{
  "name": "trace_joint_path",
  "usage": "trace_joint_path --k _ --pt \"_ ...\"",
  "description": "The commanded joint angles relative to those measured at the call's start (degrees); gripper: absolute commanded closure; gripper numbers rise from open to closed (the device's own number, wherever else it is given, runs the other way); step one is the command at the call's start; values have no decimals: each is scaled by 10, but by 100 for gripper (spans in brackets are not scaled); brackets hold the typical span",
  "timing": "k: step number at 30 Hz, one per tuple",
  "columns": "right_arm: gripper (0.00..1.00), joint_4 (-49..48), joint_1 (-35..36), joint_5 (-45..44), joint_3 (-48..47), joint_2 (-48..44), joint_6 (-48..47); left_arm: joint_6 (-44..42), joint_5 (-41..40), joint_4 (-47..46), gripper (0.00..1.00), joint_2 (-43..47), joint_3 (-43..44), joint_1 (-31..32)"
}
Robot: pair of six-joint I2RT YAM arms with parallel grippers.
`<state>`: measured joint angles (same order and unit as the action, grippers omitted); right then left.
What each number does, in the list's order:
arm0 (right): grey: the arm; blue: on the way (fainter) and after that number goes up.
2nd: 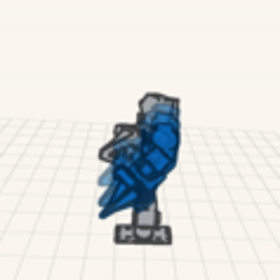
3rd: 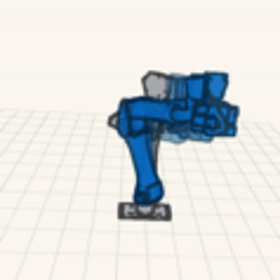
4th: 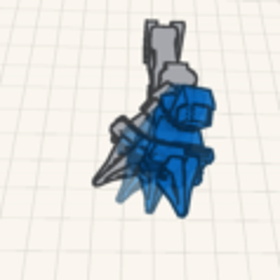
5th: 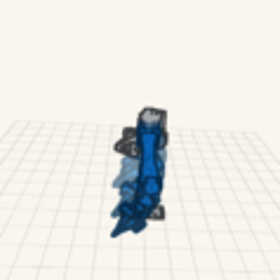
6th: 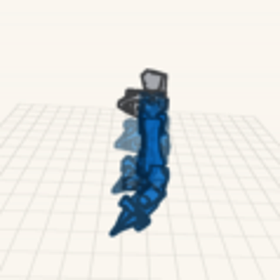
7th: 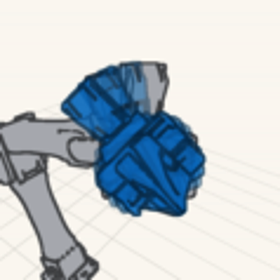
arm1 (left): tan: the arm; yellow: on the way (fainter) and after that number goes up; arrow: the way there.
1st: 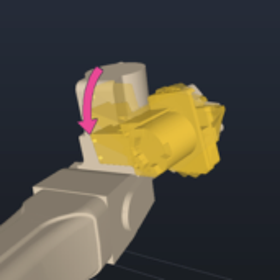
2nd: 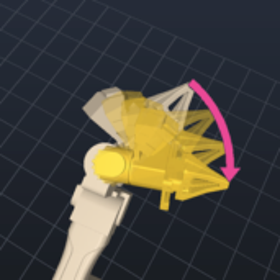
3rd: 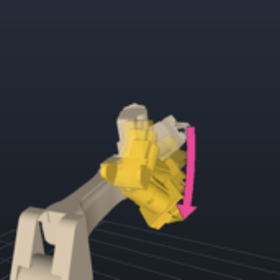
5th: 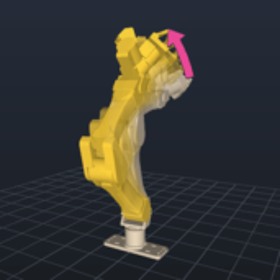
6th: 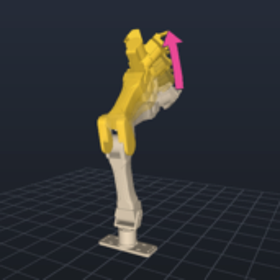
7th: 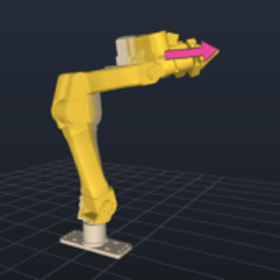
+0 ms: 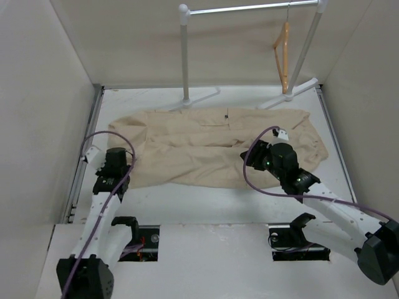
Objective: Place the trousers on the hanger
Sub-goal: Flatten out the trousers at the center of the board.
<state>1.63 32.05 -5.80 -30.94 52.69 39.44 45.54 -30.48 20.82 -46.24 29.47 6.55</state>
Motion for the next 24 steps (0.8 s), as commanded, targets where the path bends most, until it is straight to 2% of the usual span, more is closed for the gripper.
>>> trace_joint_path --k 1,4,8,10,15,16,19,22,24 --pt "49 -44 12 -9 -4 12 4 16 75 -5 93 10 -16 -122" --pt "49 -47 22 -9 -8 22 4 14 112 -41 92 -34 -5 -225" --pt "45 -46 25 -11 0 20 3 10 123 -63 89 -100 41 -285" --pt "41 -44 25 -12 4 15 1 8 123 -82 81 -124 68 -285" --pt "35 -35 25 -12 12 10 -3 -4 109 -95 79 -183 132 -255" --pt "34 -32 25 -12 15 8 -3 -5 105 -96 75 -197 140 -255" --pt "31 -26 25 -12 23 -5 -3 -10 107 -87 57 -227 151 -258" --pt "31 -22 23 -12 25 -15 -3 -11 107 -83 53 -193 127 -253" --pt "31 -22 22 -12 23 -16 -3 -13 106 -85 56 -133 95 -215"
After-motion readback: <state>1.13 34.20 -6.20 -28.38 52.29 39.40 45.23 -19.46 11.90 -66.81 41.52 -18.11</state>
